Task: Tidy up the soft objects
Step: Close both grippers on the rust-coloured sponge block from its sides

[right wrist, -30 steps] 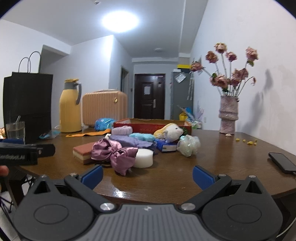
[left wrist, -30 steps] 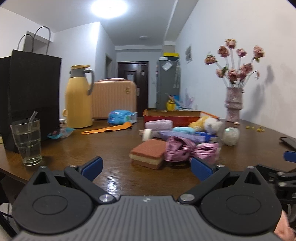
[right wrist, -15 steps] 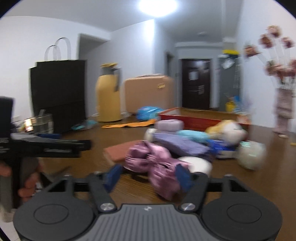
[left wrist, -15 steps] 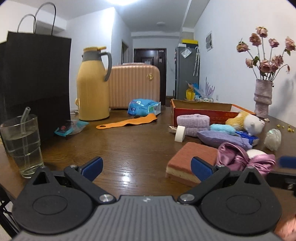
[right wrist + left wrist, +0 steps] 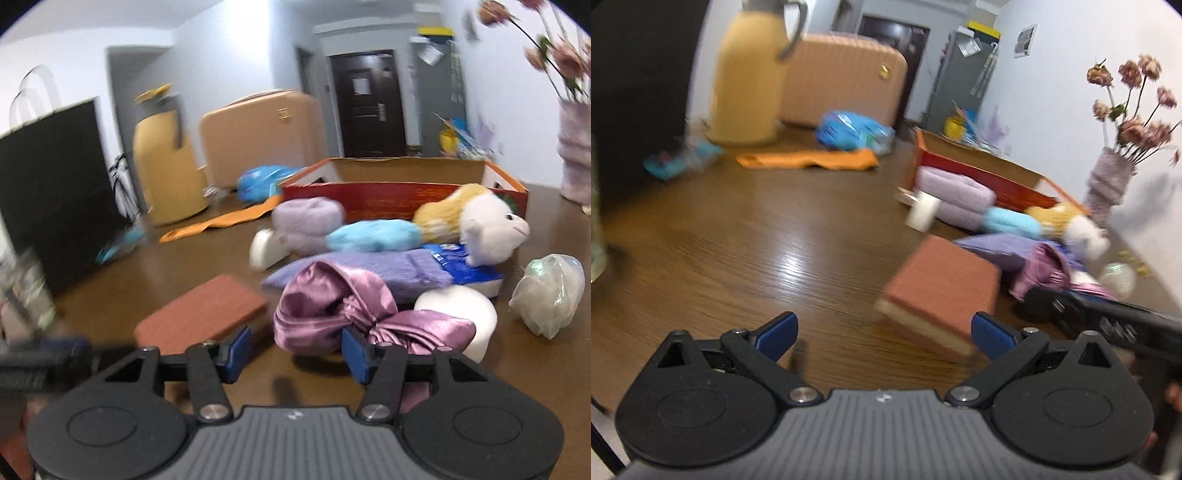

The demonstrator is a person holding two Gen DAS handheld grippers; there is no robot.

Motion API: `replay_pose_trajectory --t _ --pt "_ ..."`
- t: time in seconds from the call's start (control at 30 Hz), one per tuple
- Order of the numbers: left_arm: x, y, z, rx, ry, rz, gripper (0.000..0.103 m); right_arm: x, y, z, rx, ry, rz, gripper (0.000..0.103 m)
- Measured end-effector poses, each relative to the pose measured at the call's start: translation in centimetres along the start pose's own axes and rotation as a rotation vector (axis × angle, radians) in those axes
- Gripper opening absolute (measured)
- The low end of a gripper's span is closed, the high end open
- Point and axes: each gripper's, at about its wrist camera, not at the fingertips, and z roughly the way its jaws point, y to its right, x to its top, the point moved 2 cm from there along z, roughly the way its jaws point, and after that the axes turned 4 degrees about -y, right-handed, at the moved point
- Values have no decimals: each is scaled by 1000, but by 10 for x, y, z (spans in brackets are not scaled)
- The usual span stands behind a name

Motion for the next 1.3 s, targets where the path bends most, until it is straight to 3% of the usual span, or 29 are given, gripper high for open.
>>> replay_pose_trajectory --t 0.13,0.37,0.43,0.5,0.57,0.67,0.83,0.97,1.07,1.17,1.3 --pt "9 -1 15 -33 -33 -53 86 17 -6 14 121 28 17 54" --pt "24 -11 26 -109 -73 -119 58 36 -16 58 182 -22 10 54" --pt "26 -20 25 -108 -72 -142 57 34 -16 60 222 -32 21 51" --pt "28 -29 22 -81 -58 -163 57 33 -16 60 198 -54 6 48" --pt "31 -39 16 -14 -25 -159 57 31 -22 45 137 -57 -46 48" --pt "37 -51 11 75 11 -153 58 32 -21 18 136 -31 -85 51" --pt "48 -62 -1 59 22 -173 68 59 -25 -14 215 39 -96 51" --pt "46 -62 2 45 -17 -202 66 83 -49 24 299 10 -173 51" --pt "44 -63 11 20 -50 -237 45 90 -68 85 330 -100 -220 43" --pt "45 -68 15 -22 -64 -292 38 87 -77 128 318 -199 -207 19" --pt "41 -76 6 -53 -76 -310 30 73 -68 106 349 -227 -149 15"
